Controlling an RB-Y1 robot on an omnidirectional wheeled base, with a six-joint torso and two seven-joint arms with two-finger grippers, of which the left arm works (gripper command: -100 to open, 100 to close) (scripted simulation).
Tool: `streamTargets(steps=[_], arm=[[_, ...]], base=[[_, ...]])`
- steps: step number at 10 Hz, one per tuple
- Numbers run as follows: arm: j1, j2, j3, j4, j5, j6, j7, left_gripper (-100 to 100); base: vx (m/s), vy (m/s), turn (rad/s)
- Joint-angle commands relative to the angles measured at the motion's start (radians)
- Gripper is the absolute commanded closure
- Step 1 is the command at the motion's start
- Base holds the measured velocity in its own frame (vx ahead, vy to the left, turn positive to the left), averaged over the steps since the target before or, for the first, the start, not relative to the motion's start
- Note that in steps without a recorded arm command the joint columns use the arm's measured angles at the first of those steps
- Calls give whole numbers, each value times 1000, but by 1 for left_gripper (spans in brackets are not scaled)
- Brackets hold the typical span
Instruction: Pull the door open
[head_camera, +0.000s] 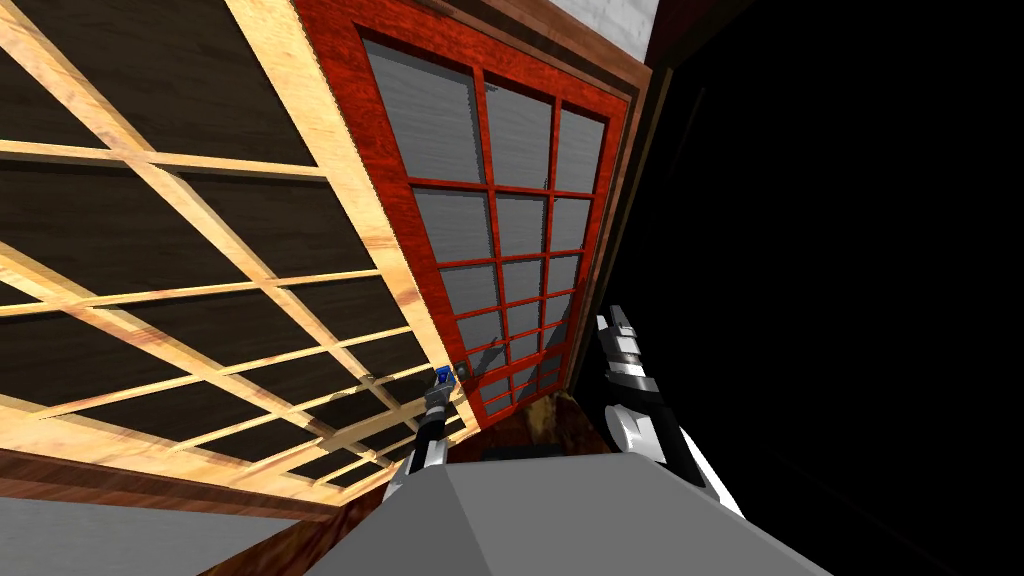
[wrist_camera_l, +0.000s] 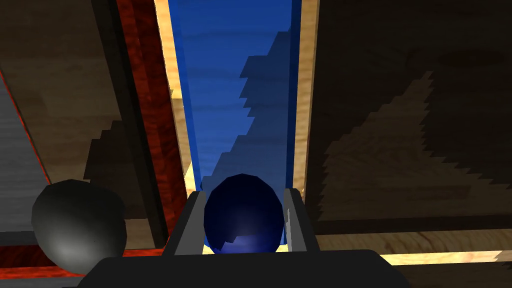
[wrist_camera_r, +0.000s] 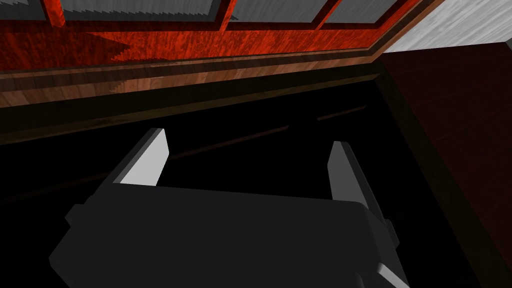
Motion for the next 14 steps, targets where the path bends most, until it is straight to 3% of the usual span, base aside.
streamTargets(steps=[1,4,5,7,8,9,10,14], arm=[[-2,3,2,-1,1,0,0,100],[-2,3,2,-1,1,0,0,100],[22,6,8,9,6,2,16,100],[29,8,10,12,7,3,21,100],[49,13,17,20,13,5,35,100],[49,13,17,4,13,5,35,100],[70,19,25,28,18,7,49,100],[76,20,27,30,20,8,57,100]], base=[[-5,-2,1],[0,0,0],[-87,-30,18],[-139,-40,20],[-163,-34,16],[-145,-28,40],[-149,-7,52],[-73,-10,25]])
